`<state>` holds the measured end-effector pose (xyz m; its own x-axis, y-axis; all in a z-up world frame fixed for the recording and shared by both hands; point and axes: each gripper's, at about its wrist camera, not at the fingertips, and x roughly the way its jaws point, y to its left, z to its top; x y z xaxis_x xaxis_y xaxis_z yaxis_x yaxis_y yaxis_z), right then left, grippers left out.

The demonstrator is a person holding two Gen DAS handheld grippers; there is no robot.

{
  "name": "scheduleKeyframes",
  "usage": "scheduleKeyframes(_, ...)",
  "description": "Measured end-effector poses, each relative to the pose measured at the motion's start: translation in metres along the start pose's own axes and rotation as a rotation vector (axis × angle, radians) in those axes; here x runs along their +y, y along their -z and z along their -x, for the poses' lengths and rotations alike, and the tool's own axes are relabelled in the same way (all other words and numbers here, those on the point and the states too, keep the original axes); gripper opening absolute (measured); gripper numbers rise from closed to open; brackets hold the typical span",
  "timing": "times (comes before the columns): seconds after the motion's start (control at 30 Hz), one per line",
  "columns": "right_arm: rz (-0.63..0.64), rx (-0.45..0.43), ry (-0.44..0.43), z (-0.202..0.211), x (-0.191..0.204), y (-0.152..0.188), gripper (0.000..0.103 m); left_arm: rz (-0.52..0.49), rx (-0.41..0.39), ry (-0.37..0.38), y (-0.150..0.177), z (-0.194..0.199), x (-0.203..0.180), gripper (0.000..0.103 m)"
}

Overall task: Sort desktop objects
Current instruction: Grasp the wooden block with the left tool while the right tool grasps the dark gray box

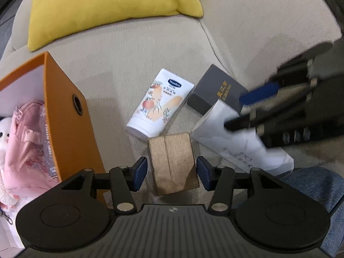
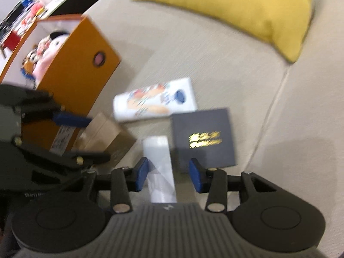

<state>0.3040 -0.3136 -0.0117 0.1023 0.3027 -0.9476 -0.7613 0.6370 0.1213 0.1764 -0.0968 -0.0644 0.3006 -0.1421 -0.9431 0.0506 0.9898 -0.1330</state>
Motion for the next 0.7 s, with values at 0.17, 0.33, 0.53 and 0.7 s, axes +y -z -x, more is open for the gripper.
scheduleKeyframes(0.17, -0.072, -0.082, 0.030, -0.001, -0.009, -0.008, 0.049, 0.025, -0.008, 0.020, 0.001, -0.001, 0.004, 0.054)
scheduleKeyframes(0.33, -0.162, -0.083, 0.068, -0.018, -0.018, -0.023, 0.051, 0.067, -0.062, 0.020, 0.000, 0.007, 0.009, 0.053)
scheduleKeyframes(0.53, -0.150, -0.051, 0.152, -0.032, -0.010, -0.024, 0.070, 0.088, -0.110, 0.015, -0.001, 0.010, 0.015, 0.053)
scheduleKeyframes(0.7, -0.040, -0.045, 0.258, -0.044, 0.010, -0.022, 0.082, 0.084, -0.121, 0.017, 0.003, 0.012, 0.017, 0.053)
